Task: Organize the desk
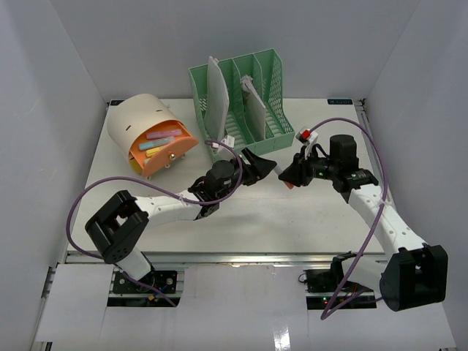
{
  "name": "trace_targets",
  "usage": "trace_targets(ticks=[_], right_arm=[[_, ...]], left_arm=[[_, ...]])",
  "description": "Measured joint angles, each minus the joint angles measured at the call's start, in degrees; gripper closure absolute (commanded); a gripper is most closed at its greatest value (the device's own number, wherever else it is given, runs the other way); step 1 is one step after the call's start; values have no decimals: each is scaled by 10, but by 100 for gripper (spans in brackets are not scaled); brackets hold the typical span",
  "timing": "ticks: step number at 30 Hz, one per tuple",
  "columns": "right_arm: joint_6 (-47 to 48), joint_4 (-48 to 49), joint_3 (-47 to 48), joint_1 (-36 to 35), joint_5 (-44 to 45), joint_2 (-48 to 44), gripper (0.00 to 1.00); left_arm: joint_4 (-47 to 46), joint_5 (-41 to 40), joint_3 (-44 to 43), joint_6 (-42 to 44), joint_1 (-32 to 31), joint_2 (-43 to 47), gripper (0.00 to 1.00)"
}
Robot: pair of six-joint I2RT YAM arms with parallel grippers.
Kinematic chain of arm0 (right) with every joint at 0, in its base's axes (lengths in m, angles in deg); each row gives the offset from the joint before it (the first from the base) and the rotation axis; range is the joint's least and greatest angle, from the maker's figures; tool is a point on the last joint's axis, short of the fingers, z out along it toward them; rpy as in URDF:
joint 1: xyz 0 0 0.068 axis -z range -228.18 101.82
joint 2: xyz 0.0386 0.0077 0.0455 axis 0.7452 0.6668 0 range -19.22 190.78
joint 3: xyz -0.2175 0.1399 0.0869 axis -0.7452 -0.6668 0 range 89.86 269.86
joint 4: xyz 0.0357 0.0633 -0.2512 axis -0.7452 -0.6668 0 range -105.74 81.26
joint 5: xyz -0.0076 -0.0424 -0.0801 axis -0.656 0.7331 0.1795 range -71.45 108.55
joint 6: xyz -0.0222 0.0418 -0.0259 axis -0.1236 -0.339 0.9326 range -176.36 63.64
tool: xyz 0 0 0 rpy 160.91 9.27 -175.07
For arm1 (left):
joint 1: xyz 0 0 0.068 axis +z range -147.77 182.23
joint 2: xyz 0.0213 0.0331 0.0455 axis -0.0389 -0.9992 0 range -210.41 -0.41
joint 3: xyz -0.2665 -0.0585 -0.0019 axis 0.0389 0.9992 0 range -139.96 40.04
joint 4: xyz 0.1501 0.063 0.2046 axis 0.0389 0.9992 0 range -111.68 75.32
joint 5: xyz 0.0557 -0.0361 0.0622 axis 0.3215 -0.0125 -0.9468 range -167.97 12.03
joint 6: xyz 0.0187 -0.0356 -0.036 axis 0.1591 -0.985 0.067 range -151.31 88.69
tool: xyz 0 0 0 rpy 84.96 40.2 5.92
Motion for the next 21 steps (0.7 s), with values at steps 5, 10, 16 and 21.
trace_targets(ticks=[5,10,16,21], right_arm=[[-3,4,0,-33,10,0,92],[-2,15,1,-57,28,-3,85],[5,15,6,-65,42,-3,28],[40,4,19,-68,27,-2,6]], left_arm=[[7,-2,-8,-7,-3,-8,54],[13,0,-28,-13,-3,-13,97],[37,-4,-37,-5,-3,-9,100],[121,-19,-37,55,-5,23,100]])
